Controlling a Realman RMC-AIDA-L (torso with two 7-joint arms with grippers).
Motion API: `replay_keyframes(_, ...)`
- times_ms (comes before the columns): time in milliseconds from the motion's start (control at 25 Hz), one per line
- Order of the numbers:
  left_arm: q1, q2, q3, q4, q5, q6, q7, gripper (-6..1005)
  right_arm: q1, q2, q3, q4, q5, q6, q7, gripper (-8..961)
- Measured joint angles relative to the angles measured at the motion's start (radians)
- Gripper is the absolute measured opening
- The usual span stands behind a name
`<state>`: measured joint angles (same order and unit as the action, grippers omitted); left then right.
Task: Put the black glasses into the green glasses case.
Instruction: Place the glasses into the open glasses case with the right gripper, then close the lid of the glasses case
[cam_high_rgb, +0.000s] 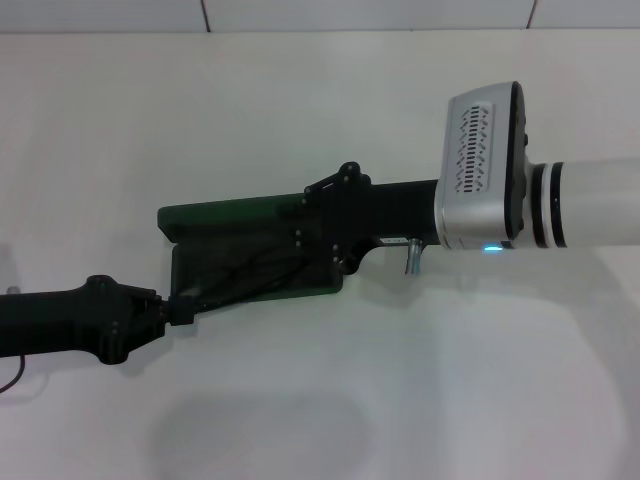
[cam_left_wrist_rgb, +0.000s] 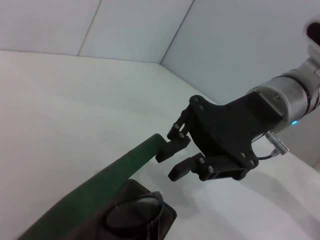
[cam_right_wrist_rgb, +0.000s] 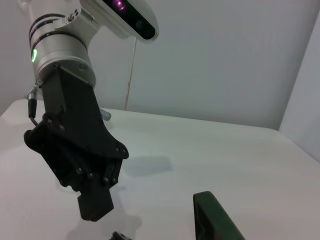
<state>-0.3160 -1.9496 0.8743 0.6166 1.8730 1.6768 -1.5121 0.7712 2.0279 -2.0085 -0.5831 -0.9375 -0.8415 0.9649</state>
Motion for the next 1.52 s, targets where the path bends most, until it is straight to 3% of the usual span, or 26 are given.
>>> replay_keyframes(240, 0.002, 0.001, 0.002, 0.000, 0.000, 0.001, -0.006, 75, -0.023, 0.000, 0.024, -0.002, 0.022, -0.032, 0.000, 224)
replay_keyframes(520, 0.012, 0.013, 0.001, 0.034, 0.031, 0.053, -0.048, 77, -0.117, -0.008, 0.153, 0.000, 0.017, -0.176, -0.006, 277)
replay_keyframes(720, 0.003, -0.002, -0.003, 0.033, 0.103, 0.038, -0.050, 78, -0.181, -0.014, 0.191, 0.003, -0.003, -0.218, -0.013, 315)
replay_keyframes(920, -0.010, -0.030, -0.005, 0.031, 0.126, -0.025, -0.044, 80, -0.275, -0.012, 0.286, 0.012, -0.121, -0.333, -0.058, 386)
replay_keyframes(1160, -0.031, -0.039, -0.002, 0.025, 0.168, -0.088, -0.048, 82, -0.338, -0.015, 0.306, 0.013, -0.127, -0.361, -0.088, 499)
replay_keyframes(1320, -0.047, -0.046, -0.005, 0.026, 0.202, -0.127, -0.050, 83, -0.362, -0.015, 0.329, 0.013, -0.132, -0.379, -0.092, 539)
replay_keyframes(1520, -0.054, -0.038, -0.006, 0.035, 0.203, -0.152, -0.050, 85, -0.365, -0.016, 0.330, 0.012, -0.129, -0.385, -0.093, 548)
